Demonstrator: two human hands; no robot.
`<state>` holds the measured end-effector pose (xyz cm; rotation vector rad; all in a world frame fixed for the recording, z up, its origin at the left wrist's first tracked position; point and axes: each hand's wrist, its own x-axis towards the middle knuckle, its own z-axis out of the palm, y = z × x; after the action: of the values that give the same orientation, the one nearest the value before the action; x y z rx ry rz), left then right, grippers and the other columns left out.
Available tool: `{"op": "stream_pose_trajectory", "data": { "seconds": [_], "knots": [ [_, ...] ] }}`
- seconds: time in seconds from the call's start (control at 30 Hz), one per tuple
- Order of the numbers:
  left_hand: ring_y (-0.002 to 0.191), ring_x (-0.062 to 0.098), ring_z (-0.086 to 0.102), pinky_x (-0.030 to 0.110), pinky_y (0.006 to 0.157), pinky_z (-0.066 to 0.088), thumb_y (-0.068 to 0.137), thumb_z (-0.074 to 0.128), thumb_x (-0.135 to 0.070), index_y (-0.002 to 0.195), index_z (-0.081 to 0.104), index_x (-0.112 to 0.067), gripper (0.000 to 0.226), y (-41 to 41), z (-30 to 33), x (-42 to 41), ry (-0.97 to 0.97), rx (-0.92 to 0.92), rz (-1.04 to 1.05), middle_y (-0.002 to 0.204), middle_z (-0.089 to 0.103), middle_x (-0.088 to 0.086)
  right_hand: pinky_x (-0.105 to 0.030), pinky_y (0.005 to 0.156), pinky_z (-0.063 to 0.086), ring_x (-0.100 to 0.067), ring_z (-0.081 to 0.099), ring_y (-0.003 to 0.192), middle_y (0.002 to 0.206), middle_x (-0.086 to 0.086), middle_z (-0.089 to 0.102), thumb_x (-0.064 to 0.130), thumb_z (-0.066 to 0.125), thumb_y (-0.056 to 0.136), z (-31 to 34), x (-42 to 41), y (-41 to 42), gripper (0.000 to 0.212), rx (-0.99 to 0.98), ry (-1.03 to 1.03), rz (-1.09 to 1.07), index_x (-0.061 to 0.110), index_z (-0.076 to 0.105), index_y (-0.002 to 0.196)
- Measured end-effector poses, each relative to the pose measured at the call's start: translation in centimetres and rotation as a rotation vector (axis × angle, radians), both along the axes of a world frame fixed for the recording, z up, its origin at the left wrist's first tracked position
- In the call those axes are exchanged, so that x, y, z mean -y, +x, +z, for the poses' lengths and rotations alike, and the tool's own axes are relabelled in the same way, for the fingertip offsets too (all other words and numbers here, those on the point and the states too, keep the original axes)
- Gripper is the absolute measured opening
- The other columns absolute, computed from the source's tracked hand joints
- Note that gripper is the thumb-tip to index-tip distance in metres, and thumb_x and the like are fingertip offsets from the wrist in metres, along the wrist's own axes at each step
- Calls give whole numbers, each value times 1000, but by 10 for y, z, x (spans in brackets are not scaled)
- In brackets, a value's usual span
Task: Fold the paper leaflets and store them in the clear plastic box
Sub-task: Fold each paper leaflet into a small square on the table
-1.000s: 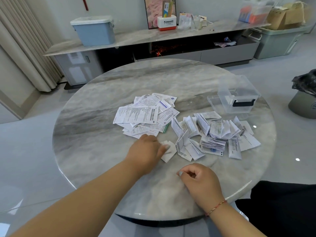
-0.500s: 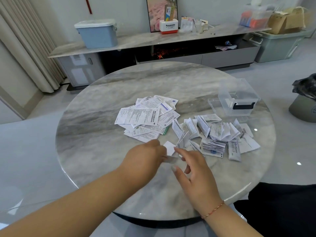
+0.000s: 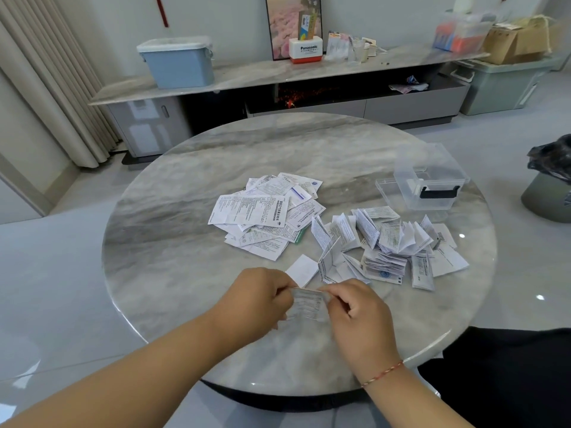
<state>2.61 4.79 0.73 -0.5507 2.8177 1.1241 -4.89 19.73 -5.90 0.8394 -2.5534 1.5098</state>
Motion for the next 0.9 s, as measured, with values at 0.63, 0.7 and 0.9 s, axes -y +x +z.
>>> {"op": "stream_pose_trajectory", "data": {
  "seconds": [0.63, 0.7, 0.9],
  "knots": [
    [109, 23, 47, 32, 88, 39, 88, 60, -40, 113, 53, -14, 36, -82, -43, 58, -464, -142, 416, 111, 54, 4, -5, 66, 37, -4, 57, 77, 79, 9, 64, 10, 63, 83, -17, -8, -7, 20, 286, 113, -65, 27, 68, 72],
    [117, 24, 44, 33, 93, 37, 85, 65, -37, 121, 48, -13, 47, -102, -45, 72, -499, -119, 373, 123, 51, 5, -5, 66, 37, -3, 56, 76, 78, 11, 63, 10, 63, 83, -17, -7, -6, 22, 278, 120, -54, 29, 66, 71],
    [97, 28, 59, 36, 75, 48, 90, 56, -32, 111, 52, -15, 26, -128, -52, 96, -512, 154, 356, 104, 61, 5, -4, 66, 38, -4, 56, 79, 73, 11, 61, 9, 65, 82, -19, -4, -7, 34, 260, 128, -67, 36, 58, 63]
  ]
}}
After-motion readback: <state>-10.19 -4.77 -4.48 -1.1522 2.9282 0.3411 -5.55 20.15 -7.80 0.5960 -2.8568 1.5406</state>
